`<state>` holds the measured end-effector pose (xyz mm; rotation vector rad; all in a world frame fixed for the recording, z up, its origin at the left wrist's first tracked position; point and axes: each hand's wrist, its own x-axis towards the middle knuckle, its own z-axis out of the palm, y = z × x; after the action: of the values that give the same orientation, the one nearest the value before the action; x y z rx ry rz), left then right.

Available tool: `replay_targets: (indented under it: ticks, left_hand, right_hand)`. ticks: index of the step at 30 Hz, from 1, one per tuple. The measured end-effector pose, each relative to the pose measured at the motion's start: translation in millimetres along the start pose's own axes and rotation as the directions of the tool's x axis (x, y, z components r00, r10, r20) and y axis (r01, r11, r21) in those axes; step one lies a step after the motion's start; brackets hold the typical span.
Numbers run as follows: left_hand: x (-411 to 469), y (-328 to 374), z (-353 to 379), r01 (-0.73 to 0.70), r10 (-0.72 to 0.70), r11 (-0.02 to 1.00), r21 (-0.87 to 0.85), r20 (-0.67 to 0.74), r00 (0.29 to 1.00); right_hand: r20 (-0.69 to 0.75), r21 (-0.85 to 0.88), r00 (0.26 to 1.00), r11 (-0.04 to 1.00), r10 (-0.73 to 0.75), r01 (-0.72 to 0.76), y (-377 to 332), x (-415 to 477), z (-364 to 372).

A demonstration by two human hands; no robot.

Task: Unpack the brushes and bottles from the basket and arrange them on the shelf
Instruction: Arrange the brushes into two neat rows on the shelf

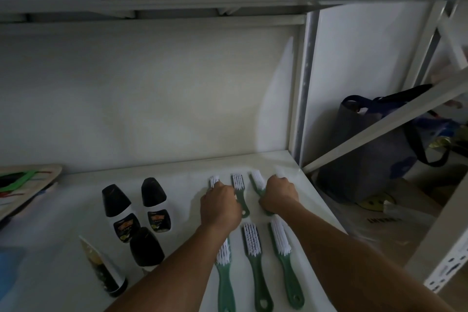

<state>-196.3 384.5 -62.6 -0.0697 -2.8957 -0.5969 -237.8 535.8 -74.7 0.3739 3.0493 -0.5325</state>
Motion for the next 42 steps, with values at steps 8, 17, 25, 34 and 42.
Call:
replay_targets:
  ticks: [8,17,25,34,42]
  left_hand:
    - [-5,2,0,0.008,-0.009,1.000,-0.015,-0.022,1.000]
    - [-31,9,-18,-0.011,-0.031,0.958,-0.285,-0.142,0.989]
    - [-128,-6,-36,-0.127,0.093,0.913,-0.387,-0.107,0.990]
    - [-185,-48,-39,-0.250,0.284,0.954,-0.168,0.227,0.932]
    - [-202,-41,-52,-0.219,0.253,0.960,-0.174,0.202,0.946]
  right_hand:
    - [-0.024,0.021,1.000,1.000,0.010,-0.010,1,1,2]
    - [-0.050,0.070,0.995,0.994,0.083,-0.079,53,10,-33]
    - [0.097,0.133,0.989,0.984,0.108,-0.121,76,-1,-24]
    - [-0.031,0.221,0.995,0.972,0.091,-0.082,108,-109,-51]
    - [-0.160,0.199,0.985,0.979,0.066,-0.034,127,-213,-44]
